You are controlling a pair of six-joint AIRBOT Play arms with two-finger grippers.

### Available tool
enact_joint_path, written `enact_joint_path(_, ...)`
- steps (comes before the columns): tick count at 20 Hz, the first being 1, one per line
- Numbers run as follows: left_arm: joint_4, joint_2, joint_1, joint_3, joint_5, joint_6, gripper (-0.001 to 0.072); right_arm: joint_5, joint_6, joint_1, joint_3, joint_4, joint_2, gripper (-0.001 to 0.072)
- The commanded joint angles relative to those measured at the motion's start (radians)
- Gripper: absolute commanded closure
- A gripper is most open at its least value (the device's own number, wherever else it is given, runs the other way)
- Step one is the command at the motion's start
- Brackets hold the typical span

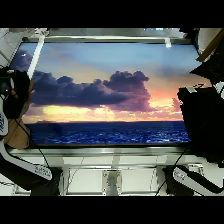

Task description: Fold the clothes and pants, and hang the long-sleeved shirts on hangers.

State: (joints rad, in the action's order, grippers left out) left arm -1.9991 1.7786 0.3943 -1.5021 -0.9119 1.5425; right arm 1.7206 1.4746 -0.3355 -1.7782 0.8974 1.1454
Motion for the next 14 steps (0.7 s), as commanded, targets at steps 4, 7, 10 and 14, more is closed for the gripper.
enact_joint_path(4, -0.043, 0.082, -0.01, -0.044, 0.008, 0.029, 0.0109, -0.025, 0.001, 0.001, 0.0, 0.0, 0.0, 0.0692)
enact_joint_path(7, -0.057, 0.088, -0.005, -0.054, 0.014, 0.029, 0.0144, -0.043, 0.001, 0.001, 0.0, 0.0, 0.0, 0.0692)
enact_joint_path(10, -0.073, 0.086, 0.001, -0.08, 0.005, 0.029, 0.0534, -0.043, 0.001, 0.001, 0.0, 0.0, 0.0, 0.0692)
enact_joint_path(14, -0.072, 0.054, -0.028, -0.163, -0.079, 0.029, 0.0688, -0.042, 0.0, 0.001, 0.0, 0.006, 0.0, 0.0692)
